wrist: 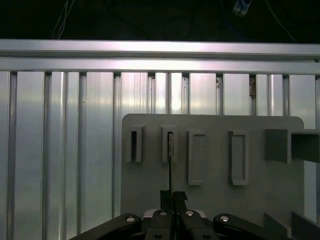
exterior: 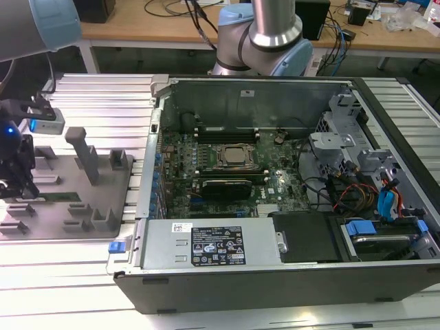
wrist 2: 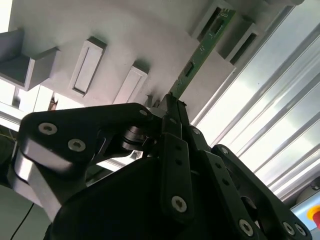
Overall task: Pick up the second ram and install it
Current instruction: 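Pick up the second ram and move it above second insertion slot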
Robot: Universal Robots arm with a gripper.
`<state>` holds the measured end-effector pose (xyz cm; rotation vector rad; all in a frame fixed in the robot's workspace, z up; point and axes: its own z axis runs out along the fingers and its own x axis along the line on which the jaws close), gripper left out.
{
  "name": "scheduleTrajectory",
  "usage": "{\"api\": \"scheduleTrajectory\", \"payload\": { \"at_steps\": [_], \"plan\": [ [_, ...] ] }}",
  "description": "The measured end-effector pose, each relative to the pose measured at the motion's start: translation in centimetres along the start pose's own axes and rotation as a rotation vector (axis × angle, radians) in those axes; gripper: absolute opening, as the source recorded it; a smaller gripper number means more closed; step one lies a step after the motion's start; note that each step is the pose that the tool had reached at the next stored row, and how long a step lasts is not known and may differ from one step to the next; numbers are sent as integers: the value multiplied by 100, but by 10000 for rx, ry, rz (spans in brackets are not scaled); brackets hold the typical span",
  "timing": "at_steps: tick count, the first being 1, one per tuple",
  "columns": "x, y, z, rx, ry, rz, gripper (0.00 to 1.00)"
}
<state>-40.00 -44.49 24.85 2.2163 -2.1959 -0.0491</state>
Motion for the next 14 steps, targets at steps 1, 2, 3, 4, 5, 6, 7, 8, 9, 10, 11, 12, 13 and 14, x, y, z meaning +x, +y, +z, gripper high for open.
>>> {"api": "scheduleTrajectory", "payload": {
  "at_steps": [1, 2, 3, 4, 5, 6, 7, 8, 9, 10, 11, 12, 13, 14],
  "plan": [
    [0, 1, -13, 0, 0, 0, 9],
    [-1, 2, -46, 0, 0, 0, 9],
    [-1, 3, -72, 0, 0, 1, 9],
    [-1, 4, -91, 0, 0, 1, 9],
    [-1, 5, -133, 0, 0, 0, 9],
    [-1, 7, -173, 0, 0, 0, 9],
    [-2, 8, -200, 0, 0, 1, 9],
    [-2, 9, -227, 0, 0, 0, 9],
    [-2, 9, -245, 0, 0, 0, 9],
    [-2, 10, -253, -1, 0, 0, 9],
    [-2, 10, -260, 0, 0, 0, 9],
    [-2, 10, -272, 0, 0, 0, 9],
    [-2, 11, -290, 0, 0, 0, 9],
    [-2, 12, -309, 0, 0, 0, 9]
  ]
}}
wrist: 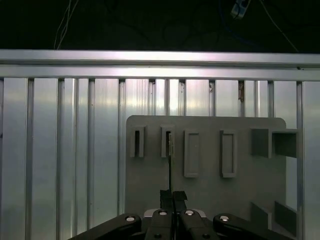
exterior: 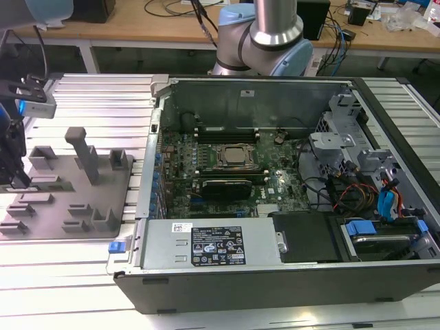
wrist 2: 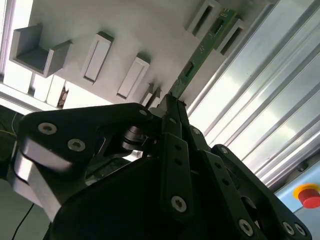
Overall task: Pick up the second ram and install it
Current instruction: 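Pick up the second ram and move it above second insertion slot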
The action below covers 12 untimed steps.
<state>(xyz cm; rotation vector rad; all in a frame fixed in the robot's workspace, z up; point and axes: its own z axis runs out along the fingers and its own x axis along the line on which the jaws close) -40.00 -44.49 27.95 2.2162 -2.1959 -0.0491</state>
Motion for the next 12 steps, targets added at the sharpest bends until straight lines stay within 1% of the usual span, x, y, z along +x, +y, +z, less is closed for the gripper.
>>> {"api": "scheduleTrajectory", "payload": {
  "at_steps": [4, 10, 12],
  "plan": [
    [-1, 3, -84, 0, 0, 0, 9],
    [-1, 6, -170, 0, 0, 0, 9],
    [-2, 8, -216, 1, -1, 0, 9]
  ]
}}
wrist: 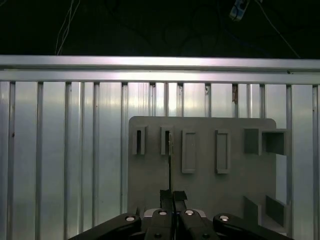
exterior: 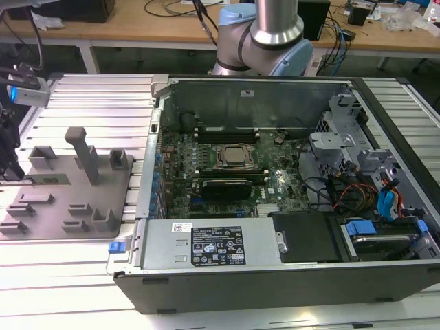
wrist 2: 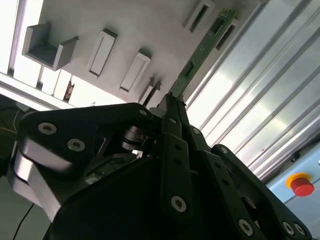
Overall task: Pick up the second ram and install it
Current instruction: 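Pick up the second ram and move it above second insertion slot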
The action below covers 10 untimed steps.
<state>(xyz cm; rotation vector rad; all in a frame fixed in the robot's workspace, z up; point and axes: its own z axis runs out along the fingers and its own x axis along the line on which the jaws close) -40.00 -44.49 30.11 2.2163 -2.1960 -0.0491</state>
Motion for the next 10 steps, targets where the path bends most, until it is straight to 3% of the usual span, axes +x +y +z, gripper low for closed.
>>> {"api": "scheduleTrajectory", "payload": {
  "at_steps": [4, 7, 10],
  "plan": [
    [-1, 3, -81, 0, 1, 0, 9],
    [-2, 9, -249, 4, 0, 0, 9],
    [-2, 12, -328, 8, 0, 0, 9]
  ]
}}
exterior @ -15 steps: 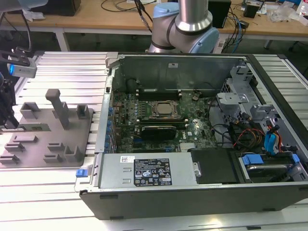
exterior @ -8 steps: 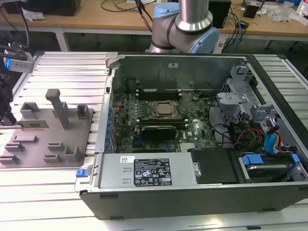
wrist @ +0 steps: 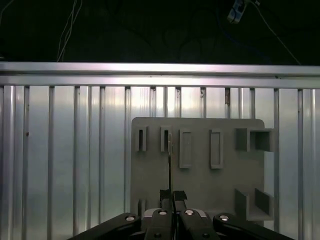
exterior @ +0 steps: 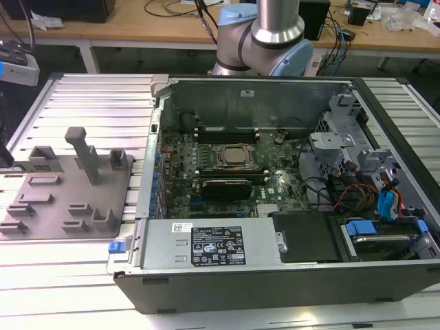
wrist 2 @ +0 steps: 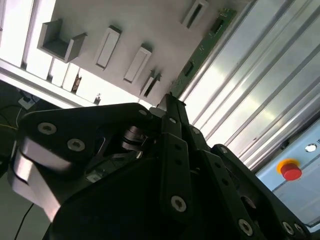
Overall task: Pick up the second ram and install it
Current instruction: 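Pick up the second ram and move it above second insertion slot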
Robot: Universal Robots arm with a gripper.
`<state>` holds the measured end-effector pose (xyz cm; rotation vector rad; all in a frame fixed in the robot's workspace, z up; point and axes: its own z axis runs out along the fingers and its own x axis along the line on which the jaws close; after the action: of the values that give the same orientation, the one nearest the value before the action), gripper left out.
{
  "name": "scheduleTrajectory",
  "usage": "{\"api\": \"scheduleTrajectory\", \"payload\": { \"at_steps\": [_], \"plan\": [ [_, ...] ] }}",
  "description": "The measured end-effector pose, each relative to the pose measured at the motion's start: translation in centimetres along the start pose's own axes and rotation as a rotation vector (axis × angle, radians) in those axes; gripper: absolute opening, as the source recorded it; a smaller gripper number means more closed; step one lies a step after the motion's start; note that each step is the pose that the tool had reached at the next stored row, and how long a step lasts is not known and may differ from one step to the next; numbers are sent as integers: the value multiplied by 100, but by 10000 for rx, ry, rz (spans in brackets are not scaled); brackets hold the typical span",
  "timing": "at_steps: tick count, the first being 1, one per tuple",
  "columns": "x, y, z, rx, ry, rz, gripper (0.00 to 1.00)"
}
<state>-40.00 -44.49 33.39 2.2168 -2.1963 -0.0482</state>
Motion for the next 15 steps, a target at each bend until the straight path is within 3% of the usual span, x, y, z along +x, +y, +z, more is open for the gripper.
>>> {"api": "scheduleTrajectory", "payload": {
  "at_steps": [9, 15],
  "plan": [
    [-2, 11, -302, 26, 1, 0, 9],
    [-5, 20, -549, 26, 1, 0, 9]
  ]
}}
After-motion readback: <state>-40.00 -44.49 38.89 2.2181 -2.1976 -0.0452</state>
